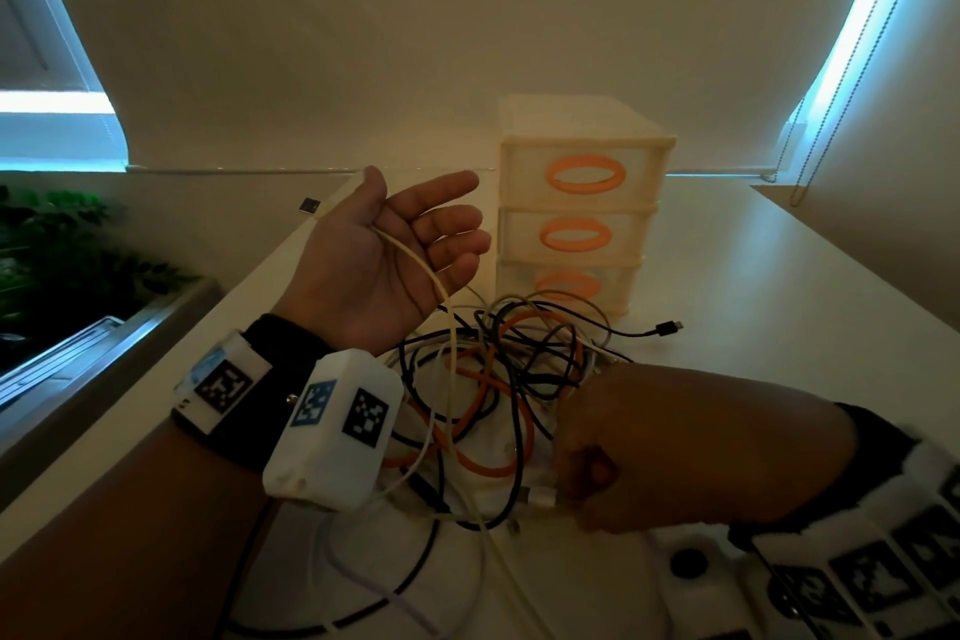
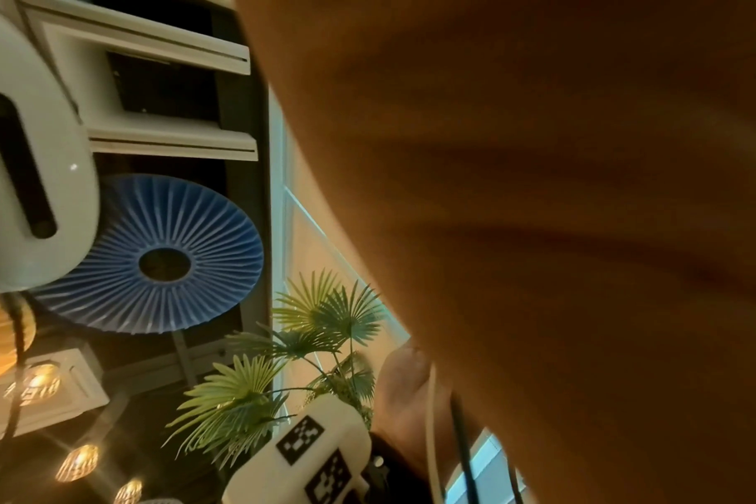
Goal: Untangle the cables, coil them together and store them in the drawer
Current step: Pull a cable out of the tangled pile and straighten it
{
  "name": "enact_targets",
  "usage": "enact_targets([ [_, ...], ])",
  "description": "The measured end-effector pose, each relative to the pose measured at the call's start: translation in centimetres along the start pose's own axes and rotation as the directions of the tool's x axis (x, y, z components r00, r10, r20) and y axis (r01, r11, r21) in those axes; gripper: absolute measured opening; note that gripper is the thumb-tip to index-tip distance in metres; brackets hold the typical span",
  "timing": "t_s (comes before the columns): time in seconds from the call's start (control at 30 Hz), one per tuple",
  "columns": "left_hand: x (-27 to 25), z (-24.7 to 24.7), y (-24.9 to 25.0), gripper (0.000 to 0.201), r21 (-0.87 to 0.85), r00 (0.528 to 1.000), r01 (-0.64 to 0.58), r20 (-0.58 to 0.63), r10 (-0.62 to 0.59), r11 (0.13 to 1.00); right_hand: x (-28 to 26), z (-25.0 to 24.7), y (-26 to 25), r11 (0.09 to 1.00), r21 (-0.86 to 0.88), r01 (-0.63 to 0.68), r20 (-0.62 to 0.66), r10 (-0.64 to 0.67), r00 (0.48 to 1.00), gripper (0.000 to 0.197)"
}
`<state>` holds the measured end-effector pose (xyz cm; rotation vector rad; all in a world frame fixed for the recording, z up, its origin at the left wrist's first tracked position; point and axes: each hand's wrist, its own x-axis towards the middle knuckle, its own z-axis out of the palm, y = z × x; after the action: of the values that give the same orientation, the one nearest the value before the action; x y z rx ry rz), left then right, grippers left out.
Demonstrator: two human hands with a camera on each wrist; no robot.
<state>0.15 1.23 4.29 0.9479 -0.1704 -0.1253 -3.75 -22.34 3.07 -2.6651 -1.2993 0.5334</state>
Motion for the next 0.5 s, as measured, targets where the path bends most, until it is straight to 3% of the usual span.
enact_targets([
  [0.2,0.1,-0.1,0.0,0.076,0.005,1.0,-0.007,-0.002,0.007,1.0,-0.5,-1.1,-0.2,0.993,0.115,-0.025,-0.04,0.03,0.999,0.019],
  [0.37,0.1,0.0,-0.1,0.075,0.01,1.0,-0.012,0.002,0.012,1.0,0.2,-1.2,0.1,0.943,0.328,-0.053,-0.262,0.145,0.954,0.008],
  [0.43,0.0,0.0,-0.1,0.075,0.011,1.0,-0.013,0.009,0.013,1.0,0.6,-1.2,0.1,0.874,0.483,-0.052,-0.277,0.209,0.938,0.016],
  [0.5,0.0,0.1,-0.1,0.075,0.012,1.0,-0.014,0.014,0.014,1.0,1.3,-1.1,-0.4,0.851,0.524,-0.033,-0.282,0.21,0.936,0.035],
])
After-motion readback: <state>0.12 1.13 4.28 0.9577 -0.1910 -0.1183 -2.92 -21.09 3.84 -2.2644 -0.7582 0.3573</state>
